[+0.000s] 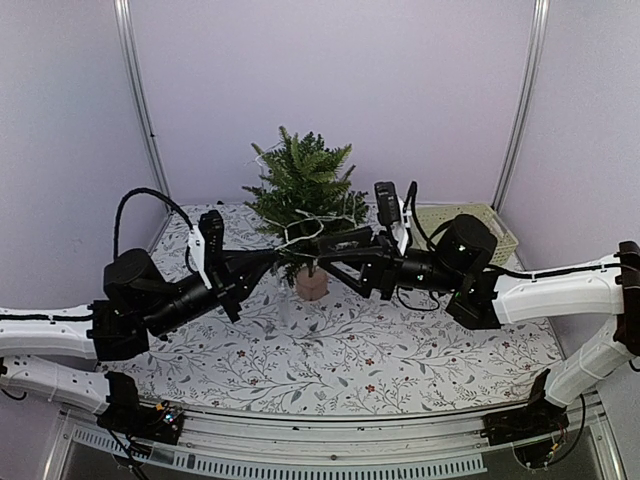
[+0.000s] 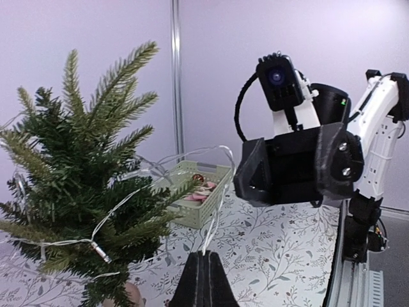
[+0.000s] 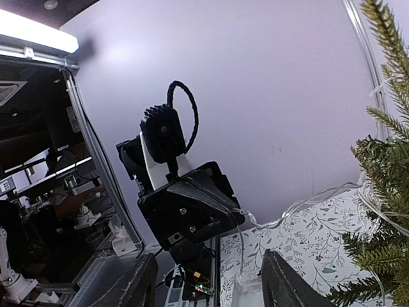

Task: Decorate the small christmas tree

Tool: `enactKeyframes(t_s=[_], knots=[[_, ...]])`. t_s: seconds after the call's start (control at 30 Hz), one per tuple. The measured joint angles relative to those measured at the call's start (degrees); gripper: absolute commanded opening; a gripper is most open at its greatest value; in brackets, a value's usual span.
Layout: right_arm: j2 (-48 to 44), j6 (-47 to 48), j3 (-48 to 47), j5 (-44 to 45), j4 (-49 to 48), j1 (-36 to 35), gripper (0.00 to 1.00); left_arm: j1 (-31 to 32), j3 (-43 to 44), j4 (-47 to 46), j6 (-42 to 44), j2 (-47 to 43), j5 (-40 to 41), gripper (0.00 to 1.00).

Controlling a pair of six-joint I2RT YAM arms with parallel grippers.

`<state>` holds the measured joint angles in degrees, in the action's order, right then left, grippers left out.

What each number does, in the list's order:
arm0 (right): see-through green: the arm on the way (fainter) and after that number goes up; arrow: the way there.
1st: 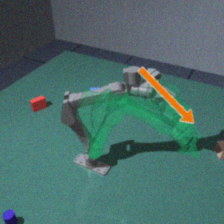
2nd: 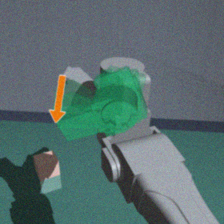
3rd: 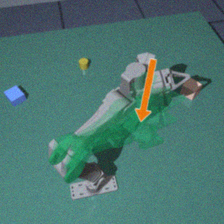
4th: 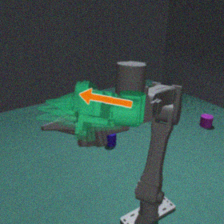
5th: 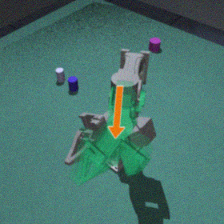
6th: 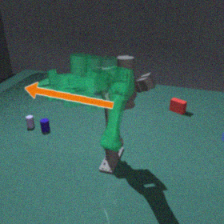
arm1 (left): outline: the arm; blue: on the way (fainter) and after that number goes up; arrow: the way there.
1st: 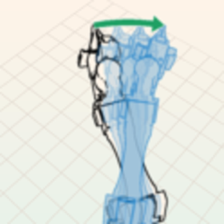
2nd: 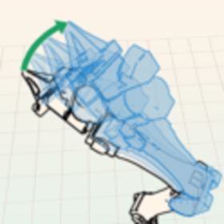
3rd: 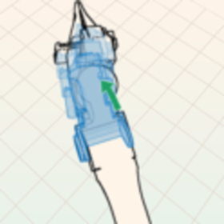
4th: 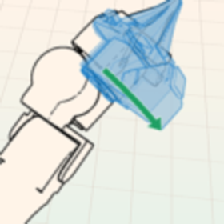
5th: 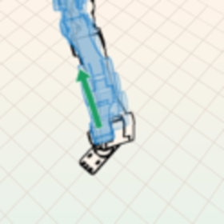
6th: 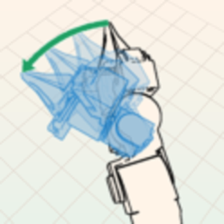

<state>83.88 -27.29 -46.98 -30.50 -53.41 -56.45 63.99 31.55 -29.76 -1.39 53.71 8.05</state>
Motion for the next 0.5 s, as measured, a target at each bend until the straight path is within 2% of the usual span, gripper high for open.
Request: enactKeyframes(t_s=[0.17, 0.3, 0.5], knots=[[-0.24, 1.25, 0.0, 0.79, 0.26, 0.17, 0.64, -4.72, 1.07, 8.13, -1.86, -2.58, 4.79, 0.0], [-2.19, 2.99, 0.02, 2.03, 2.27, 0.76, 0.64, -11.1, 2.23, 15.45, -3.89, -3.32, 7.65, 0.0], [-6.64, 4.61, 0.63, 3.39, 4.09, 3.91, 0.65, -19.63, 6.97, 23.39, -4.87, -1.01, 9.2, 0.0]])
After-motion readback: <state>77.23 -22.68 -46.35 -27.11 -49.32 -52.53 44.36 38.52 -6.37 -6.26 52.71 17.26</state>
